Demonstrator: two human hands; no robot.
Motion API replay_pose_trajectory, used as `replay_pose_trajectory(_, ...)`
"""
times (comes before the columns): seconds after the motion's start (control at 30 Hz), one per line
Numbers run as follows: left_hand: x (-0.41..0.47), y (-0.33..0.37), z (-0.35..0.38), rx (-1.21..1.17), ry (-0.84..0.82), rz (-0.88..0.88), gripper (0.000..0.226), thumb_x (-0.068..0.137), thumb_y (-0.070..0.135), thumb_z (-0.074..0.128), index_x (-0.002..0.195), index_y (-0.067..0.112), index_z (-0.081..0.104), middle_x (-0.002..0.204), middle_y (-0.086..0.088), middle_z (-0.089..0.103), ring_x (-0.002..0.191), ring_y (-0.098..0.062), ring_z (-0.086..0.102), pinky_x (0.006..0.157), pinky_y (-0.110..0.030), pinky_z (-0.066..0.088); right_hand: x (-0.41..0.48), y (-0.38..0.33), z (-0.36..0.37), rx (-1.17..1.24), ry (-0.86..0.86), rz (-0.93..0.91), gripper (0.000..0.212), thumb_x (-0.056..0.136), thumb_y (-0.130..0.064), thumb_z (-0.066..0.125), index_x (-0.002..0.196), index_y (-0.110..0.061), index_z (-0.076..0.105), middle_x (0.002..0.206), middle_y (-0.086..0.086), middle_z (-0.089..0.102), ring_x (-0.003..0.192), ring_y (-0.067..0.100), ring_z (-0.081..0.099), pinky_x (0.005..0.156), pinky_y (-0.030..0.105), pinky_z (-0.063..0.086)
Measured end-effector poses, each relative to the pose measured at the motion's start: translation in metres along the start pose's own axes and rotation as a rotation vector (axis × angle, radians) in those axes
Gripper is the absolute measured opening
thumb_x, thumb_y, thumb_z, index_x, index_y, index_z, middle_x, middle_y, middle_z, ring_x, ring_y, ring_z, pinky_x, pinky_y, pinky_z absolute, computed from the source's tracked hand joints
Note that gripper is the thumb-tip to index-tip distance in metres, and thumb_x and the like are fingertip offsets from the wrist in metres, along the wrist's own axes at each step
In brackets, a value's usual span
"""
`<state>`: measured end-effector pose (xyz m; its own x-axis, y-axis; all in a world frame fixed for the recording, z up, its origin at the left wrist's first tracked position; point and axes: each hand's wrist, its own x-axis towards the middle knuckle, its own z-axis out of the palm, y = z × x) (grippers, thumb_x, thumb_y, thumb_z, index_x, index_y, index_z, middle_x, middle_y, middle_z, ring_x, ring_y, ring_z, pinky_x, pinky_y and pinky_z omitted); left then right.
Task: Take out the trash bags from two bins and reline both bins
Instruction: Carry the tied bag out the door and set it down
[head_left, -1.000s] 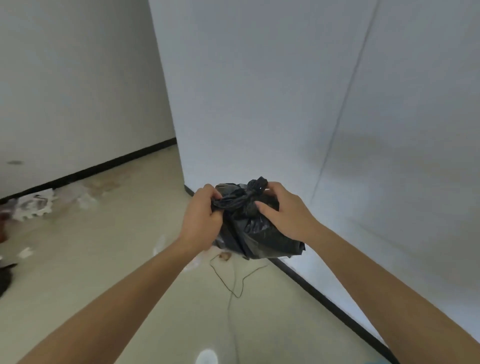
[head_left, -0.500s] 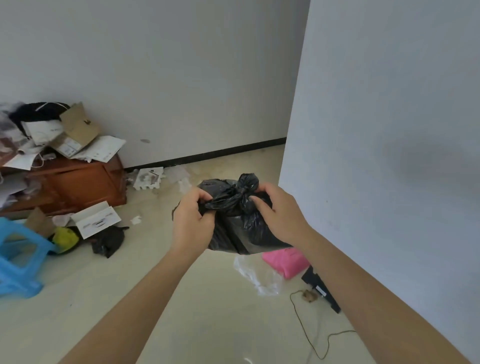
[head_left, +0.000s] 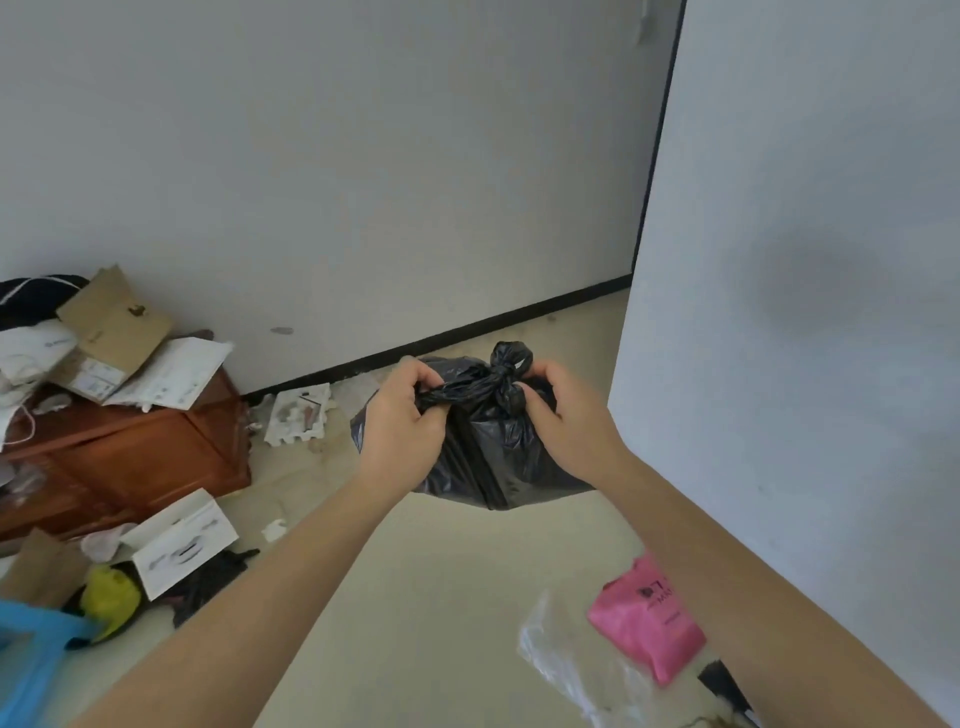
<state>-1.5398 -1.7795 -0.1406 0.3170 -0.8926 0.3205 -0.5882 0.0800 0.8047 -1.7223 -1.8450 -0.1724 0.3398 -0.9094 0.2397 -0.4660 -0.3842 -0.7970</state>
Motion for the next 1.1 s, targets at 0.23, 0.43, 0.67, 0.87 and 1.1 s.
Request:
replay_pose_trajectory(0.23, 0.163, -0.084, -0.037, -0.009, 0.044, -0.026, 0.033, 0.086, 0.0, 0.061, 0.08, 0.03, 0.049, 0.08, 0.007, 0.058, 0.069, -0.013, 0.051, 0.062, -0.026, 0.041, 0.177, -0.021, 0.059, -0.023, -0.081, -0.056, 0.019, 0.102, -0.034, 0.052, 0.117, -0.024, 0.058, 0.1, -0.022, 0.062, 0.088, -0.015, 0.055, 0.072, 0.004, 0.042)
replay_pose_trajectory(0.43, 0.306, -0.164, -0.039, -0.055, 0.029, -0.009, 0.031, 0.085, -0.002, 0.062, 0.082, 0.027, 0.052, 0.08, 0.004, 0.059, 0.069, -0.011, 0.052, 0.064, -0.028, 0.044, 0.319, -0.011, 0.111, 0.097, -0.1, 0.013, 0.062, 0.096, -0.032, 0.062, 0.149, -0.032, 0.029, 0.118, -0.016, 0.061, 0.101, -0.006, 0.058, 0.086, 0.013, 0.045)
replay_pose_trajectory(0.67, 0.473, -0.213, 0.012, -0.123, -0.17, -0.005, 0.033, 0.085, 0.0, 0.064, 0.083, 0.03, 0.051, 0.083, 0.001, 0.061, 0.074, -0.026, 0.057, 0.071, -0.043, 0.051, 0.452, 0.034, 0.108, -0.205, -0.18, -0.007, 0.073, 0.089, -0.054, 0.064, 0.152, -0.038, 0.031, 0.141, -0.013, 0.051, 0.124, 0.0, 0.047, 0.106, 0.022, 0.038)
replay_pose_trajectory(0.87, 0.596, -0.215, 0.125, -0.133, -0.425, 0.122, 0.036, 0.079, 0.005, 0.071, 0.092, 0.034, 0.053, 0.09, 0.008, 0.06, 0.09, -0.012, 0.059, 0.081, -0.027, 0.048, 0.555, 0.136, 0.063, -0.269, 0.005, 0.156, 0.055, 0.089, -0.028, 0.072, 0.141, -0.027, 0.053, 0.109, -0.01, 0.061, 0.099, 0.002, 0.054, 0.094, 0.015, 0.042)
replay_pose_trajectory(1.1, 0.754, -0.206, 0.251, -0.042, -0.579, 0.168, 0.046, 0.071, 0.027, 0.072, 0.11, 0.042, 0.051, 0.112, 0.009, 0.051, 0.107, -0.007, 0.053, 0.095, -0.032, 0.047, 0.711, 0.247, -0.004, -0.33, 0.068, 0.158, 0.053, 0.089, -0.023, 0.073, 0.138, -0.029, 0.056, 0.105, -0.011, 0.059, 0.101, 0.011, 0.058, 0.095, 0.025, 0.046)
